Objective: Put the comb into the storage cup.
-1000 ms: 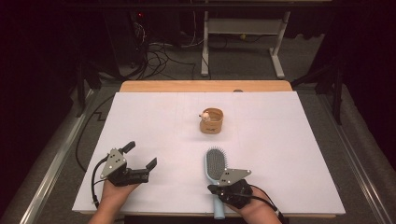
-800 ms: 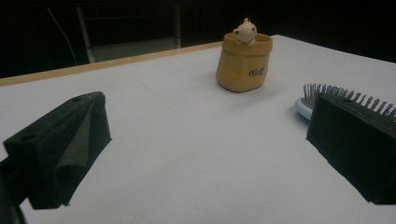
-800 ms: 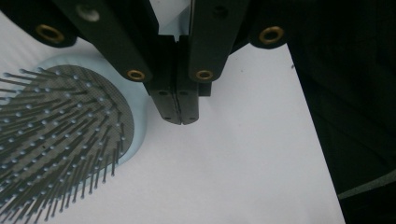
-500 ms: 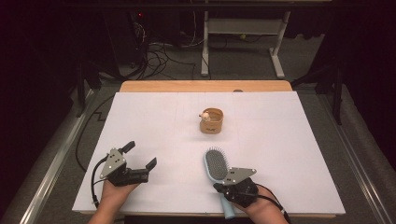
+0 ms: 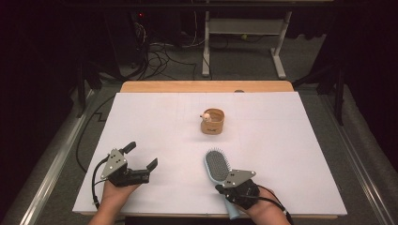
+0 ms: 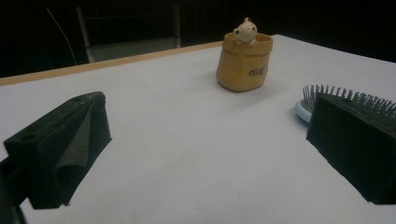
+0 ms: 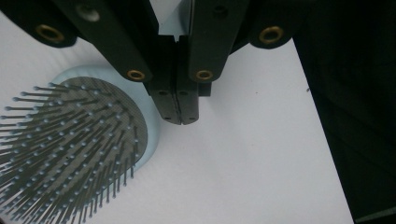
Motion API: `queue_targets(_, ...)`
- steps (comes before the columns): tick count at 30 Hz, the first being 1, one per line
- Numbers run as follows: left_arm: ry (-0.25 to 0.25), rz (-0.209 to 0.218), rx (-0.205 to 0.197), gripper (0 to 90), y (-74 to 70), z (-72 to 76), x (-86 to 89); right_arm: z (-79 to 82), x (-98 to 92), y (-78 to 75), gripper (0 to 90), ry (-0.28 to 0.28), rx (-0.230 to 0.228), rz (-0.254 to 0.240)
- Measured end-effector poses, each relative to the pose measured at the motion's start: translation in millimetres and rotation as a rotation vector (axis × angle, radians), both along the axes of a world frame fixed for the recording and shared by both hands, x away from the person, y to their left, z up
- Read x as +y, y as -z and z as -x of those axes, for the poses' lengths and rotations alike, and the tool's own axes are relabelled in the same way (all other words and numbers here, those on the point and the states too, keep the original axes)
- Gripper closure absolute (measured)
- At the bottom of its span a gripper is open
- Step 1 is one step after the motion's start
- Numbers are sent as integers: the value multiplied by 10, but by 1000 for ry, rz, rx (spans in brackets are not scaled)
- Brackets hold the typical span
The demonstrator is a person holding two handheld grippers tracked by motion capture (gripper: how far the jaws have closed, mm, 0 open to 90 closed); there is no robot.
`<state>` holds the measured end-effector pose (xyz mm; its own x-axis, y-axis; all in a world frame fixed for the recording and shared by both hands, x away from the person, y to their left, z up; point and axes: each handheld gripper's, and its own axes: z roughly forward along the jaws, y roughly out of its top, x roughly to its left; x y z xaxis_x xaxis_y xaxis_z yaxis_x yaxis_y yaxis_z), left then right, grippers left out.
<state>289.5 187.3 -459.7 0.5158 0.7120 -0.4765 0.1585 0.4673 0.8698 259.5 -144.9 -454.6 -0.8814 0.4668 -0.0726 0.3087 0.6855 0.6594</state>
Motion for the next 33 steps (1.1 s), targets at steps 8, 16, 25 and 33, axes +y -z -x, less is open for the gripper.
queue_targets(8,1,1,5,11,2,0,2,-12,-23,-14,900,3,5,17)
queue_targets(16,-1,3,7,15,3,-3,5,-28,-73,-33,900,24,-2,46)
queue_targets(25,-3,6,0,5,-1,-4,7,-95,-193,-6,900,63,-17,89)
queue_targets(33,6,3,15,4,-4,-14,3,-106,-255,-58,900,59,-18,53)
